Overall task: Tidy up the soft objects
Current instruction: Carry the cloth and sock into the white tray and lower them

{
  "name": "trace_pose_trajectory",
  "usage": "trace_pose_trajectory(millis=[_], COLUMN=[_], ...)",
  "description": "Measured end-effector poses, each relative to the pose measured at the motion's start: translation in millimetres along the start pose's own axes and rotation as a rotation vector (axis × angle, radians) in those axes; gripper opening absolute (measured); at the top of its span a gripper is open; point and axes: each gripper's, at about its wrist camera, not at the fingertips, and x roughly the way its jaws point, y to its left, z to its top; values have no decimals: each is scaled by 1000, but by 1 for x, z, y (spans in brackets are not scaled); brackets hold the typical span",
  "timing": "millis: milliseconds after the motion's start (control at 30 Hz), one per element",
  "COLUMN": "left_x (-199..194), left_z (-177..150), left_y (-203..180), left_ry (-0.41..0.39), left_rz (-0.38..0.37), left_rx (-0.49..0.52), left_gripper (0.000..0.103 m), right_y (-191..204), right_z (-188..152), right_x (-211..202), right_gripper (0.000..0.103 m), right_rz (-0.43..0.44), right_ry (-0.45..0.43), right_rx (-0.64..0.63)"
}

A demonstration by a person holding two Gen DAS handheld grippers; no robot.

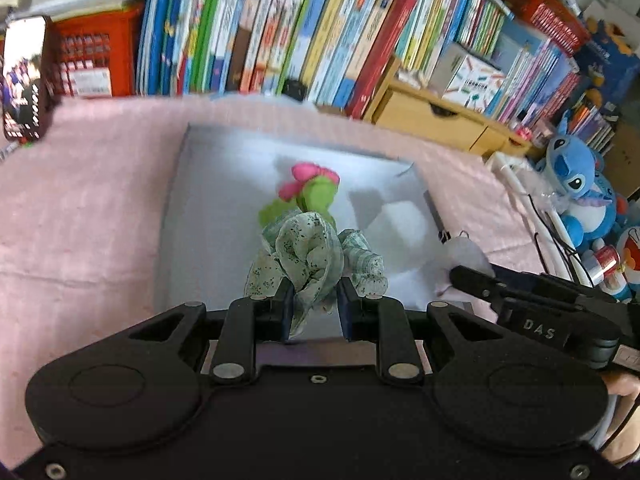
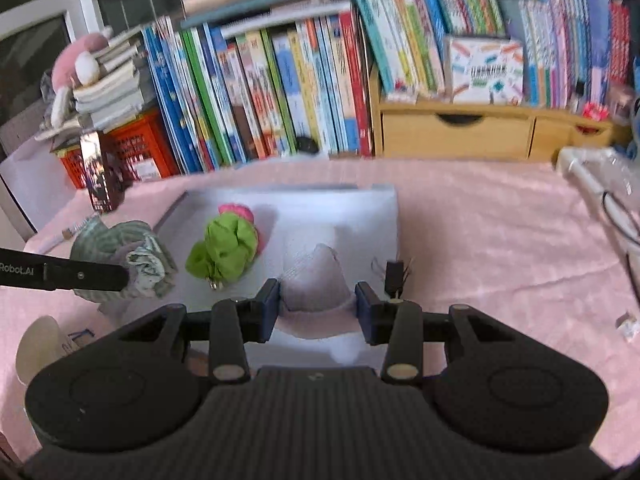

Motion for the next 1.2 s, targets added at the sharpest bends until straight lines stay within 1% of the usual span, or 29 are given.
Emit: trace_pose_trajectory(millis=[100, 167, 367, 633, 900, 1100, 1133, 1200], left_x=[18, 28, 53, 77, 92, 96, 95, 92], left_z=[2, 3, 12, 20, 20, 19, 19, 19], left_y=[-5, -7, -9, -7, -2, 1, 2, 0], left_ry=[47, 63, 67, 68, 87, 82, 79, 71], left_rz=[9, 19, 52, 100, 110, 109, 111, 123], left_rx=[-4, -16, -46, -51, -69, -84, -79, -68], left_gripper=[21, 21, 21, 21, 22, 27, 29, 33], right_y=[0, -1, -3, -6, -7, -7, -7, -7], right_z=[0, 1, 2, 4, 7, 4, 4, 5], right_x=[12, 20, 39, 55, 66, 70, 70, 68], right_gripper=[46, 46, 46, 46, 47, 48, 52, 54], right_rz=[-4, -10, -19, -45, -49, -48, -50, -51], right_ry=[40, 56, 97, 114, 124, 141, 141, 136], right_rx=[2, -2, -6, -22, -17, -16, -18, -16])
